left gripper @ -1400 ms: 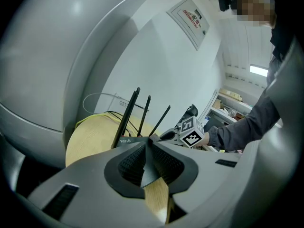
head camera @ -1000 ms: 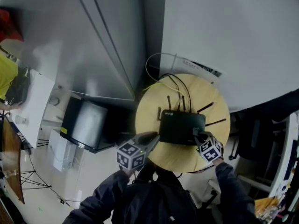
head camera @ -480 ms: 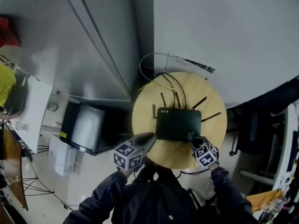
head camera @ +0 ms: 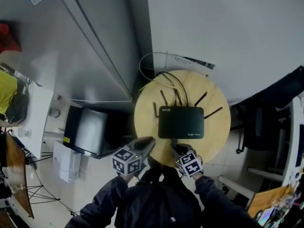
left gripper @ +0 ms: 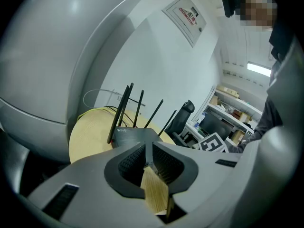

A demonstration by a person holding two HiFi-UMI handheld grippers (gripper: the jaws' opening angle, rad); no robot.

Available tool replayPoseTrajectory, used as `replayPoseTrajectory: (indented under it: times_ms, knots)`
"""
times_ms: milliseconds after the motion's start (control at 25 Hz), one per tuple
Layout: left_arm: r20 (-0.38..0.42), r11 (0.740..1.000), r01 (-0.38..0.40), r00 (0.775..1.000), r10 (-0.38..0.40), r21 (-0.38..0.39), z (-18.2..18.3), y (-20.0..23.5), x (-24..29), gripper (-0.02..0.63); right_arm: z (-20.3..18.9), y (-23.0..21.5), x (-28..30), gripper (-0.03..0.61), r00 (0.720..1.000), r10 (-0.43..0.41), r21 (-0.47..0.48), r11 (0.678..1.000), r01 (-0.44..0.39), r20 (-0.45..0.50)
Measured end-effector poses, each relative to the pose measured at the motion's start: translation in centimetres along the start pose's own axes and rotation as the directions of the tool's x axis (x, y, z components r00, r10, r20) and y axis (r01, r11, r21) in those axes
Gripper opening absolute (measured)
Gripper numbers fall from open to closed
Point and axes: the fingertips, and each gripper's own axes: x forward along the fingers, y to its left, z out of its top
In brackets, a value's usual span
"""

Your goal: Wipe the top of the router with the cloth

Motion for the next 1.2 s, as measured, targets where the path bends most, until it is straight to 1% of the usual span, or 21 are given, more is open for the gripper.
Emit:
replayPoseTrajectory:
  times_ms: [200,280,400,600,680,920,1200]
  knots:
    - [0.007,1.0,-0.019,1.0,0.019,0.003,0.0,0.2,-1.7,0.031,2.3,4.1,5.1,0.066,0.998,0.064,0.037,0.997,-0.063,-0.028]
    - [0.014,1.0,-0.026,1.0,0.026,0.001,0.1,0.3,-2.3,0.031,2.4,4.6,6.5,0.066,0.996,0.076,0.071,0.995,-0.073,-0.047]
    - [0.018,1.0,-0.027,0.999,0.027,0.0,0.0,0.3,-3.0,0.031,1.8,3.9,7.4,0.066,0.995,0.074,0.157,0.986,-0.063,-0.066]
    - [0.014,1.0,-0.011,1.0,0.011,0.001,-0.4,0.1,-3.2,0.031,0.7,0.4,5.6,0.066,0.999,0.024,0.282,0.959,-0.011,-0.045]
    - [0.011,1.0,0.0,1.0,0.0,0.005,-0.6,-0.1,-3.0,0.031,0.1,-1.2,4.5,0.066,0.999,0.002,0.315,0.949,0.011,-0.04]
    - [0.001,1.0,0.026,1.0,-0.026,0.018,-0.6,-1.1,-2.5,0.031,-3.3,-5.9,1.4,0.066,0.995,-0.073,0.367,0.926,0.091,-0.065]
    - [-0.009,0.999,0.031,0.999,-0.031,0.027,-0.9,-1.3,-2.5,0.031,-6.5,-11.2,-2.4,0.066,0.984,-0.157,0.405,0.897,0.175,-0.078]
